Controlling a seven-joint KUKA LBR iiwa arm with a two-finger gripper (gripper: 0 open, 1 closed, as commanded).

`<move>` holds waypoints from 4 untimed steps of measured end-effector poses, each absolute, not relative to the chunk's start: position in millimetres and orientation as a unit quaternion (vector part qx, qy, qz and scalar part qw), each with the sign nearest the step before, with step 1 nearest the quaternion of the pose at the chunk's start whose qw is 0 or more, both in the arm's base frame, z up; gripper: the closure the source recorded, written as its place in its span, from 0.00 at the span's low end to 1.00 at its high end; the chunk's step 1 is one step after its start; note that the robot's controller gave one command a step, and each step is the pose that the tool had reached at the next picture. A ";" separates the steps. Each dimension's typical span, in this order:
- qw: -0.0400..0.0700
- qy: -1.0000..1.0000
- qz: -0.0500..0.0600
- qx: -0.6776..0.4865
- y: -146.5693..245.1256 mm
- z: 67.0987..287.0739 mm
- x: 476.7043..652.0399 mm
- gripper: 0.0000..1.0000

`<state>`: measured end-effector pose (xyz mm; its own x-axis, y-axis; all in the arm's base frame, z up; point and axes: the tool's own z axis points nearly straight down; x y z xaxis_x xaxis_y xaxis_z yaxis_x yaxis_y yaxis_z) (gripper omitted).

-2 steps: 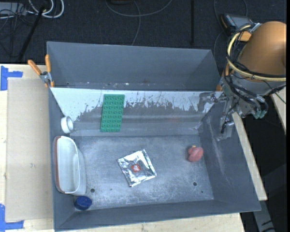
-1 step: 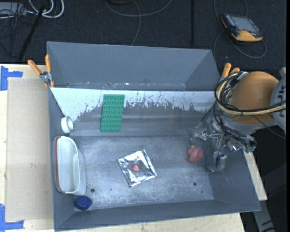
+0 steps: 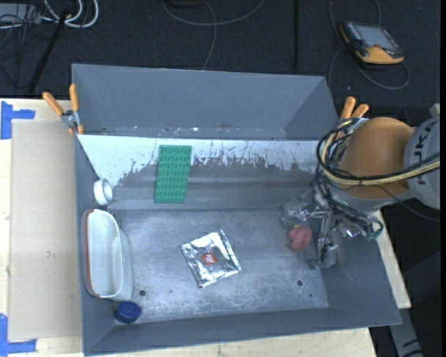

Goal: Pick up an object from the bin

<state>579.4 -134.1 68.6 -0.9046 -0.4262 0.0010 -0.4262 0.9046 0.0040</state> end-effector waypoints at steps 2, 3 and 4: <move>-0.003 -0.975 0.001 0.222 -120.7 176.2 553.8 1.00; -0.003 -0.975 0.001 0.223 -121.9 233.9 539.9 1.00; -0.001 -0.975 0.000 0.223 -121.6 230.2 539.4 0.00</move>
Offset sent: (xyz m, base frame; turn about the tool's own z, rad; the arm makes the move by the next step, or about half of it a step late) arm 0.0000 0.0000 0.0000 0.0000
